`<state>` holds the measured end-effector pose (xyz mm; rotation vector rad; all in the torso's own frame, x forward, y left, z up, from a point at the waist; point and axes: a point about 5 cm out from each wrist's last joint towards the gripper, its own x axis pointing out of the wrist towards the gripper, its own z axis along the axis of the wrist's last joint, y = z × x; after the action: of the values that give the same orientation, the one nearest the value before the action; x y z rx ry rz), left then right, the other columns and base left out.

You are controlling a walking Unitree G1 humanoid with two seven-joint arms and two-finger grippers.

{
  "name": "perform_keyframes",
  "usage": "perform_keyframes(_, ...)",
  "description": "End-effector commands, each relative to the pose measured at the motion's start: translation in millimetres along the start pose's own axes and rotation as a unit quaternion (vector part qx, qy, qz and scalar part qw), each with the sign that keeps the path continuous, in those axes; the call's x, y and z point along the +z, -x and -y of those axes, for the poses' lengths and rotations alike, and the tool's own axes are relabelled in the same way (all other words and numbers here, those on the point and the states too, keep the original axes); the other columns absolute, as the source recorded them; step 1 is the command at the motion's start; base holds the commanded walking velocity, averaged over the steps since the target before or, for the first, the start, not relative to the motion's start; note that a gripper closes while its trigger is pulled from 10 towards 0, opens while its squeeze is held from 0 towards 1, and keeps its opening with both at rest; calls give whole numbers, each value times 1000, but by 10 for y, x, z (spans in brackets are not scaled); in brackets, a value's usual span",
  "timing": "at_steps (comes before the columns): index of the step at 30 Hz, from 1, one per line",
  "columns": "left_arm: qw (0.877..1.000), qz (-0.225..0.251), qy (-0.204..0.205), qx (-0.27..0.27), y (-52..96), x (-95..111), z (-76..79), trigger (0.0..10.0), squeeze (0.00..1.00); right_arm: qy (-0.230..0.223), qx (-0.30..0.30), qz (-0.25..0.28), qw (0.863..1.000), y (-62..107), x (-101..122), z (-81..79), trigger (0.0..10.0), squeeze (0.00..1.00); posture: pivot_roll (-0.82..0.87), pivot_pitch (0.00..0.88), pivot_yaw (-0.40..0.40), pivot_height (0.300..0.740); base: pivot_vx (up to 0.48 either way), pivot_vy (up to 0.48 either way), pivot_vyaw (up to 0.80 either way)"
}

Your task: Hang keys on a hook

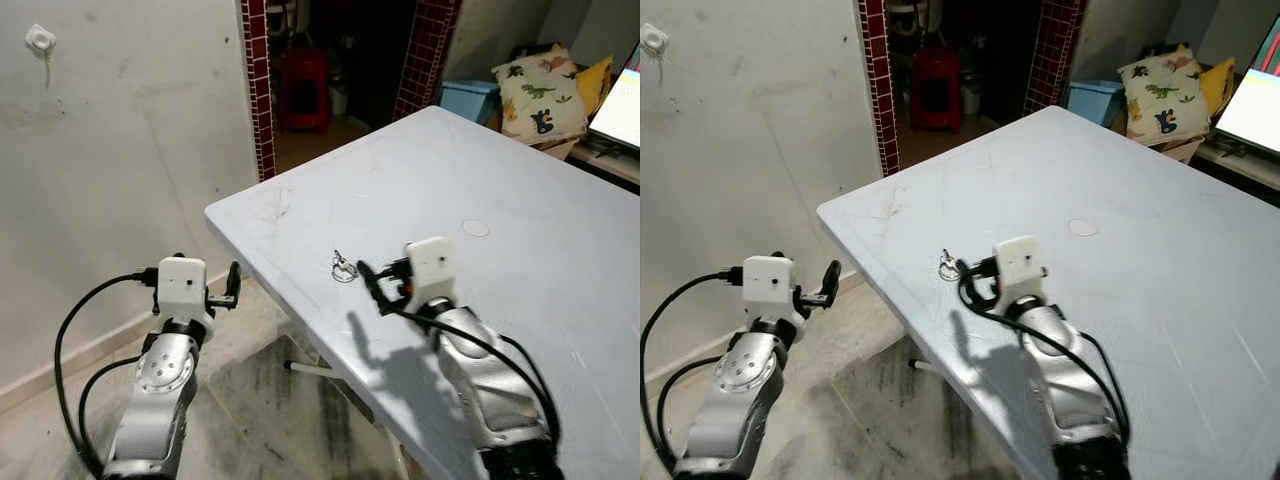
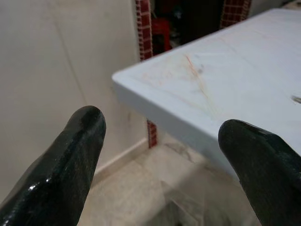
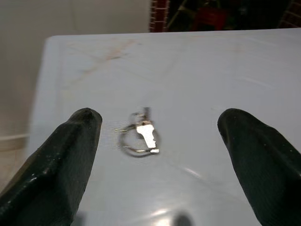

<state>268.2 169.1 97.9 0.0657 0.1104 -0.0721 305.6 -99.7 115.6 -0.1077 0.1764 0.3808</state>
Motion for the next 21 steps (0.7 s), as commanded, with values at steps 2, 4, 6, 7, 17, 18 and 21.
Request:
perform_keyframes(2,999,-5,8,-39,44,21,48,10000,0,8,-2,-5,1000,-74,14,0,10000,0,45,0,13,740,0,0,0)
perform_keyframes(4,997,-23,-1,-80,105,-4,90,10000,0,7,1,-12,1000,-165,35,-29,10000,0,54,0,19,740,0,0,0)
perform_keyframes(6,996,-24,-3,-87,122,5,91,10000,0,11,5,-24,1000,-224,18,-64,10000,0,72,0,18,740,0,0,0)
perform_keyframes(7,996,-25,-3,-90,128,9,90,10000,0,13,7,-30,999,-247,10,-78,10000,0,72,0,18,740,0,0,0)
perform_keyframes(17,994,-22,-15,-109,169,73,129,10000,0,47,8,-56,997,-510,-57,-205,10000,0,118,0,-8,740,0,0,0)
perform_keyframes(18,993,-21,-15,-112,178,75,137,10000,0,48,5,-60,997,-522,-71,-201,10000,0,118,0,-8,740,0,0,0)
perform_keyframes(21,993,-19,-12,-117,201,79,167,10000,0,50,-17,-68,996,-563,-78,-148,10000,0,117,0,-6,740,0,0,0)
